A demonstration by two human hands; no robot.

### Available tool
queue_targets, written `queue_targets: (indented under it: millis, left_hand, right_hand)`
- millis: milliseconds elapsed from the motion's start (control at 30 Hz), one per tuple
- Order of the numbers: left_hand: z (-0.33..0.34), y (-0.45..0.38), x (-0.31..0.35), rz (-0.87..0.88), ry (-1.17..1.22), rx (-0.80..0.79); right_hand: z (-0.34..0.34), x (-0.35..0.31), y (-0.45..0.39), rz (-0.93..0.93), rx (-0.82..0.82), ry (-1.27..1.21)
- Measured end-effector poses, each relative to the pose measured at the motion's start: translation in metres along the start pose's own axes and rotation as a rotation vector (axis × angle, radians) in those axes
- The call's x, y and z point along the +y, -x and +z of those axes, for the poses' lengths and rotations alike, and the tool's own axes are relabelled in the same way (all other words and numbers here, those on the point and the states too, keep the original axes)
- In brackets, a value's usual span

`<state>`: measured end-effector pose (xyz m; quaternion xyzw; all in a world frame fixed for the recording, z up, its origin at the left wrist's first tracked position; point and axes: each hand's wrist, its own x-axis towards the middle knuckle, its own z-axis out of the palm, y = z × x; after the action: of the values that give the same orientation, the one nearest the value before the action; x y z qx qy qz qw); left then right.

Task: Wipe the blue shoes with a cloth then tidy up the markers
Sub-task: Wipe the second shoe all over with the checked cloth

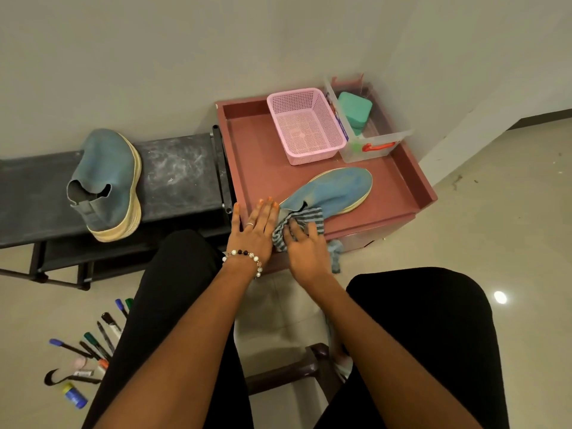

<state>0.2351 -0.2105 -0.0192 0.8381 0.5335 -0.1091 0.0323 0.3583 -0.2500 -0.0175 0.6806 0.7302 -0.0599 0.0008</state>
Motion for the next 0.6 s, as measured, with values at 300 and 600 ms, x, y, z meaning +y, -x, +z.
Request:
queue_targets:
  millis: [300, 600]
  left_hand:
    - [-0.001, -0.002, 0.001, 0.002, 0.008, 0.023]
    - [-0.003, 0.0, 0.004, -0.019, 0.042, 0.037]
  right_hand:
    - [-0.027, 0.048, -0.01, -0.082, -0.049, 0.431]
    - [-0.014, 0.004, -0.002, -0.021, -0.057, 0.001]
